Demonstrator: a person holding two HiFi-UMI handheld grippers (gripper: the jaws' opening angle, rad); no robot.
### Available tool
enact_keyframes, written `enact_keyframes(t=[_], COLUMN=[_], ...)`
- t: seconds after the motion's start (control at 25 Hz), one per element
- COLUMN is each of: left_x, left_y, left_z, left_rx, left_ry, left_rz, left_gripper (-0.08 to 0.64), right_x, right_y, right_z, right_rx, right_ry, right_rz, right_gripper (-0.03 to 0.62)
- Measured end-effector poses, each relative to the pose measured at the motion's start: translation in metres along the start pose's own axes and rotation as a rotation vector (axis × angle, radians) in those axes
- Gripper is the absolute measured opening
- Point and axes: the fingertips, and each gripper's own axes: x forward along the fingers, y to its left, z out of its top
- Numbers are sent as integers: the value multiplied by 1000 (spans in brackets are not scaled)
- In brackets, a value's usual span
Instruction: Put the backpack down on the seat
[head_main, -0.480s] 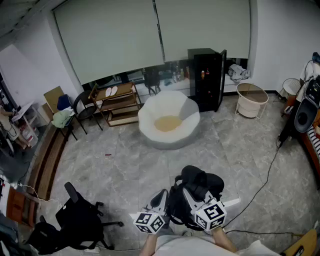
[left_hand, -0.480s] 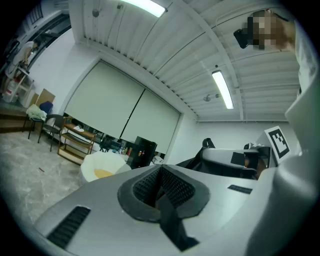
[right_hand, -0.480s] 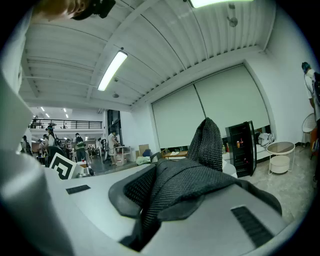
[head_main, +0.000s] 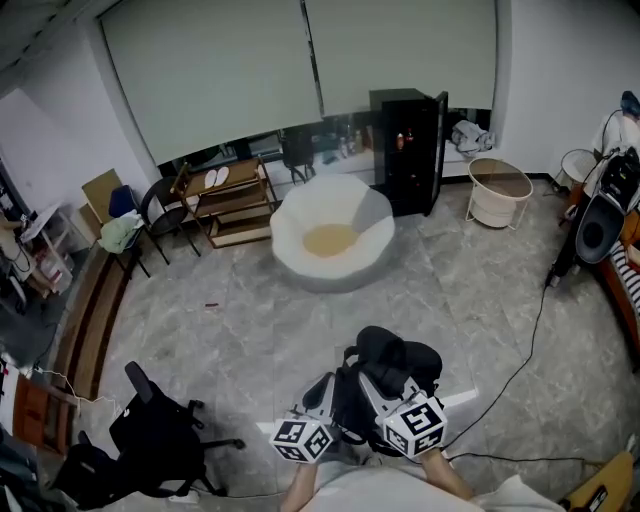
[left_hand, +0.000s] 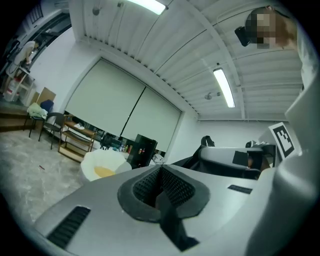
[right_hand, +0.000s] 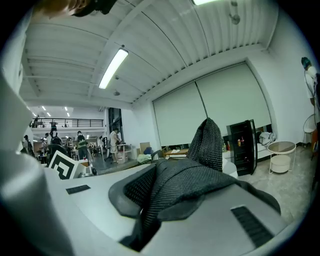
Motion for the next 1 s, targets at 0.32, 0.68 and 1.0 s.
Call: enact_keyframes(t=[0.32, 0.68, 1.0], left_x=[4, 28, 49], left_y=[5, 21, 32], left_z=[-6, 16, 18], left_rx=[11, 44, 42], left_ry=[17, 0, 16], left_rz=[-11, -23, -34], left_gripper=[31, 31, 31], right_x=[8, 31, 53], right_y=[-7, -25, -38], right_z=[-4, 3, 1], right_rx=[15, 12, 13], right_ry=[5, 0, 13], right_rz=[-3, -23, -19], right_gripper=[48, 48, 48])
